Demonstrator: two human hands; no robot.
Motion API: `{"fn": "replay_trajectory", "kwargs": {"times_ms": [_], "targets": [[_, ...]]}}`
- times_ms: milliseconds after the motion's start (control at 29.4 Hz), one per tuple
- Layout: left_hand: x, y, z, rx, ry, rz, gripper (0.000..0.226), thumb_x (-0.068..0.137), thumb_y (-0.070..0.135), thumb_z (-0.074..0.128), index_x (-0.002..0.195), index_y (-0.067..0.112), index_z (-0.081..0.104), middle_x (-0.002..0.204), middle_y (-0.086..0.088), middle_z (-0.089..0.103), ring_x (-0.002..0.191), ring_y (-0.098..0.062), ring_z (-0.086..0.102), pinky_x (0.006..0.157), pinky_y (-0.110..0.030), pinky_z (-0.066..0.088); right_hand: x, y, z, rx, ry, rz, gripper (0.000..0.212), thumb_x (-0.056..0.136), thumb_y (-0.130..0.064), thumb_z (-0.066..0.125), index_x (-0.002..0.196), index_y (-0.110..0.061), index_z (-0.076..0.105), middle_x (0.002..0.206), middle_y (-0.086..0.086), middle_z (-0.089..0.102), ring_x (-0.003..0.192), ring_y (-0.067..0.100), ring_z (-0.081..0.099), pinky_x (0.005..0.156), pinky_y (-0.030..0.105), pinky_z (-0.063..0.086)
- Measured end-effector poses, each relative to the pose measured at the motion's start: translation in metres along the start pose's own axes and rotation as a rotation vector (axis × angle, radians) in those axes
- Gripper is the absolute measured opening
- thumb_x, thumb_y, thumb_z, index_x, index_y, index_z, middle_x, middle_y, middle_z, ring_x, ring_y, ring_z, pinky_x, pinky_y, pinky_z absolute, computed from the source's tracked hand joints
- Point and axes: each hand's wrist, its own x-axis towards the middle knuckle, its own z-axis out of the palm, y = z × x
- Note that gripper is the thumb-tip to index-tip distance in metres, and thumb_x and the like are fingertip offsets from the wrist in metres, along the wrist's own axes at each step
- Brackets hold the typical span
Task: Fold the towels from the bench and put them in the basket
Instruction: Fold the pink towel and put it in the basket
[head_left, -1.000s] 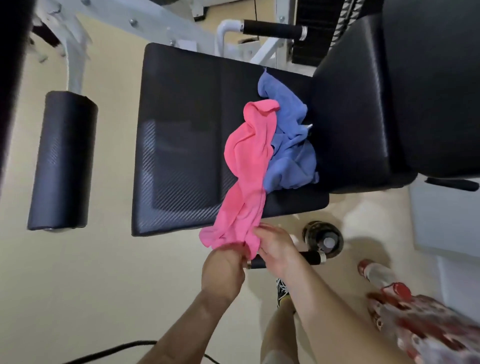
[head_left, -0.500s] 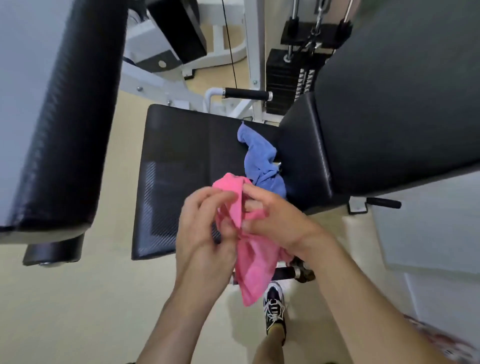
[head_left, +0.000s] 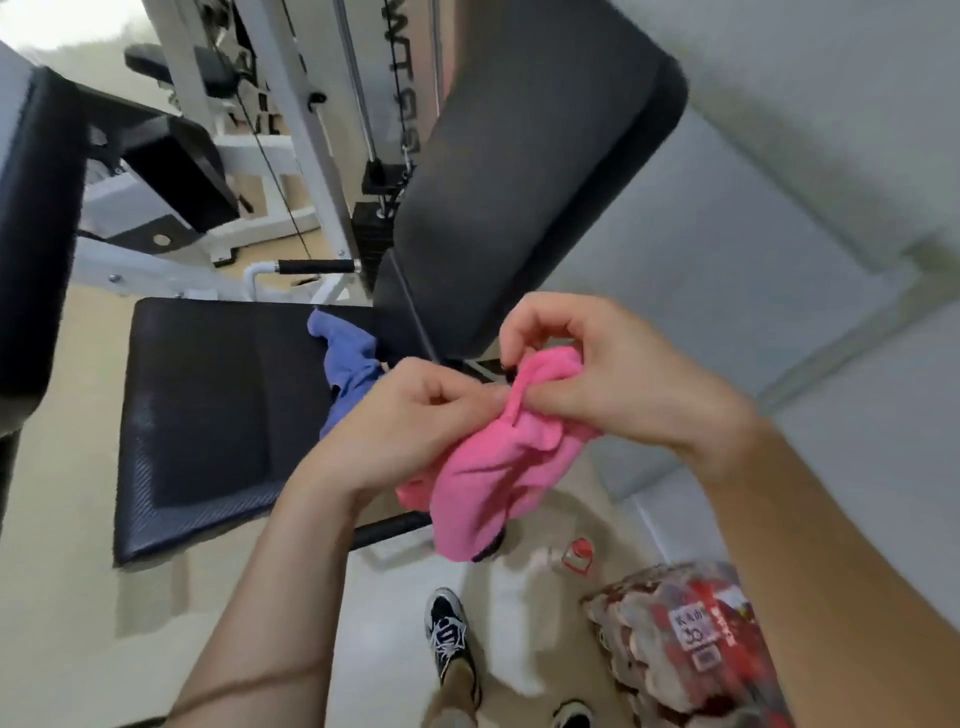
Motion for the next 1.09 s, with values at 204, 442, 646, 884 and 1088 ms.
{"fn": "replay_trajectory", "kwargs": {"times_ms": [204, 442, 646, 884, 1088], "targets": [[-0.009, 0.031, 0.122, -0.255, -0.307, 0.192, 0.018, 0.070, 0.015, 0.077, 0.078, 0.003, 0.067, 0.073, -0.006, 0.068, 0.065, -0.014, 0.061, 0.062, -0.020, 0.049, -0.141, 0.000, -0.051, -0.200, 0.300, 0.045, 0.017, 0.071, -0.026, 0.073, 0.087, -0.026, 0.066, 0.061, -0.003, 0.054, 0.055, 0.003, 0.045, 0.055, 0.023, 0.037], [-0.027, 0.091, 0.223, -0.420, -0.133, 0.302, 0.033, 0.071, 0.023, 0.076, 0.054, 0.022, 0.048, 0.049, 0.009, 0.039, 0.045, -0.006, 0.030, 0.042, -0.024, 0.018, -0.316, 0.013, -0.096, -0.158, 0.401, 0.424, 0.014, 0.080, -0.031, 0.075, 0.084, -0.018, 0.071, 0.068, 0.006, 0.067, 0.056, 0.021, 0.060, 0.046, 0.038, 0.048], [-0.040, 0.114, 0.270, -0.212, -0.215, 0.381, 0.040, 0.090, 0.036, 0.055, 0.054, 0.023, 0.042, 0.050, 0.008, 0.030, 0.045, -0.006, 0.025, 0.040, -0.020, 0.019, -0.440, 0.008, -0.095, -0.283, 0.890, 0.737, 0.011, 0.080, -0.007, 0.064, 0.072, -0.014, 0.069, 0.064, -0.003, 0.065, 0.063, 0.013, 0.057, 0.059, 0.029, 0.042], [-0.065, 0.105, 0.332, -0.106, -0.963, 0.204, 0.043, 0.068, 0.046, 0.079, 0.087, 0.008, 0.074, 0.077, -0.014, 0.069, 0.063, -0.018, 0.061, 0.057, -0.025, 0.051, -0.548, -0.013, -0.041, 0.232, 1.262, 0.851, 0.022, 0.092, -0.003, 0.052, 0.084, -0.009, 0.071, 0.074, 0.007, 0.074, 0.065, 0.014, 0.067, 0.060, 0.024, 0.053], [-0.093, 0.109, 0.389, 0.282, -1.450, 0.282, 0.040, 0.064, 0.032, 0.084, 0.085, 0.001, 0.069, 0.071, -0.016, 0.062, 0.066, -0.019, 0.056, 0.063, -0.032, 0.047, -0.637, -0.022, -0.002, 0.235, 1.549, 0.969, 0.019, 0.074, 0.002, 0.054, 0.084, -0.001, 0.071, 0.078, 0.015, 0.069, 0.073, 0.024, 0.062, 0.068, 0.033, 0.048]]}}
